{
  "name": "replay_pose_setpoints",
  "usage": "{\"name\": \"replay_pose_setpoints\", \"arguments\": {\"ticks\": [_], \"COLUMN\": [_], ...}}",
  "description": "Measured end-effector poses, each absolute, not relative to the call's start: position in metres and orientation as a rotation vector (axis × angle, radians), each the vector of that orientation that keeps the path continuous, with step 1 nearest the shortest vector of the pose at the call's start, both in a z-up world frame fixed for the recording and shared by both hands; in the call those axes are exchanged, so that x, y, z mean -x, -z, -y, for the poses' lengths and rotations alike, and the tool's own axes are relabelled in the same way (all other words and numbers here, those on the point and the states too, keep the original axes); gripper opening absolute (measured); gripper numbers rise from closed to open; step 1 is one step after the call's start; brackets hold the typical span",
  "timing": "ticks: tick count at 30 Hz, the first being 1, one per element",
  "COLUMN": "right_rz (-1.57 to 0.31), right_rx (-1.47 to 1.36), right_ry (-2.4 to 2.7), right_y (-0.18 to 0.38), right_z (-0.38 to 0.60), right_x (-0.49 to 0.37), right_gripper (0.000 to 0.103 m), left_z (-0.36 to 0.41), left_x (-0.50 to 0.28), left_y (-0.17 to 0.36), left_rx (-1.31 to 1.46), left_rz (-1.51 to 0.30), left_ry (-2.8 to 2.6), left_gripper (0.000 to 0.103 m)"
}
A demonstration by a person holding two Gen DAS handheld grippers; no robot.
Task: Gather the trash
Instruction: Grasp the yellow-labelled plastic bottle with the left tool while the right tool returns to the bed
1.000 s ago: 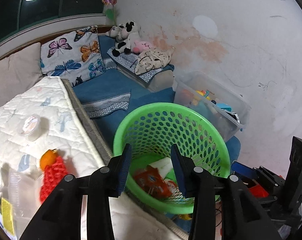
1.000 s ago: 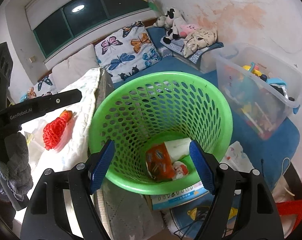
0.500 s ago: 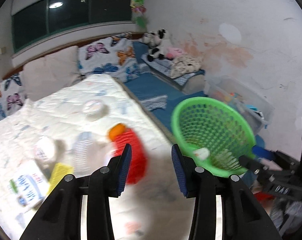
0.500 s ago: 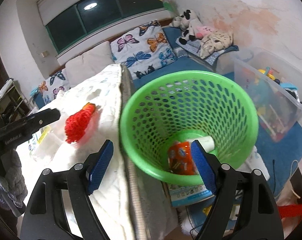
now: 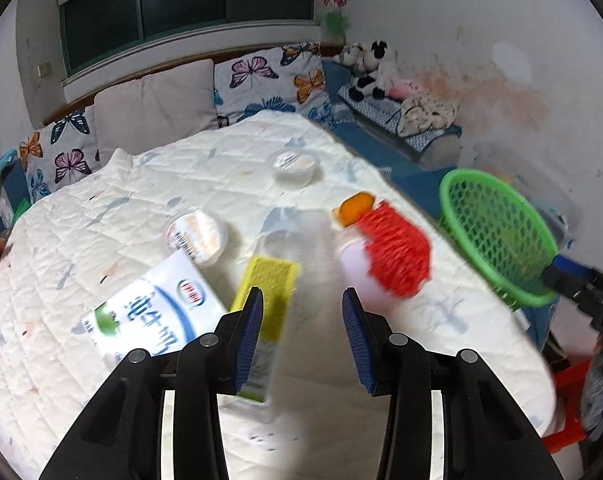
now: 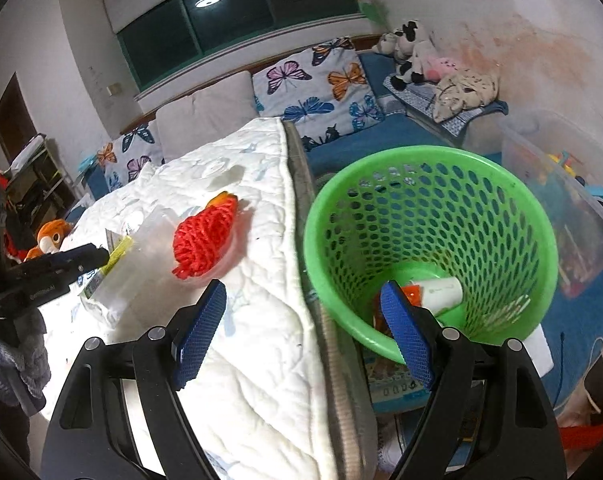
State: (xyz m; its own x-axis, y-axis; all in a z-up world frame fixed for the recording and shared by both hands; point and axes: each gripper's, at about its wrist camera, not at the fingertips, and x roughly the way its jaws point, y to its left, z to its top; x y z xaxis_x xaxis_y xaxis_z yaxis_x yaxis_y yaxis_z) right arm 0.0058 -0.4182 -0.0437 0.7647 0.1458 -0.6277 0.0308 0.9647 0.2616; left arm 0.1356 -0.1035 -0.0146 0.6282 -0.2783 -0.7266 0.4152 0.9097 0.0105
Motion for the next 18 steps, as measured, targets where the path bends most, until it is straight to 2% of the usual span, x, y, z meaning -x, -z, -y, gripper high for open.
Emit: {"name": "replay_pose_setpoints", "arguments": {"ticks": [18], "right_rz": [-0.726], "right_rx": [-0.227], "right_ry": [-0.132], "right_y": [0.042], "right_z": [0.388], "right_x": [-0.03], "right_gripper": [0.08], "left_z": [0.099], "left_x": [-0.164], "left_y": [0.033], "left_rx": [-0.298], "left_rz": [-0.836], "left_ry": [0.435], "left_gripper": [0.04]}}
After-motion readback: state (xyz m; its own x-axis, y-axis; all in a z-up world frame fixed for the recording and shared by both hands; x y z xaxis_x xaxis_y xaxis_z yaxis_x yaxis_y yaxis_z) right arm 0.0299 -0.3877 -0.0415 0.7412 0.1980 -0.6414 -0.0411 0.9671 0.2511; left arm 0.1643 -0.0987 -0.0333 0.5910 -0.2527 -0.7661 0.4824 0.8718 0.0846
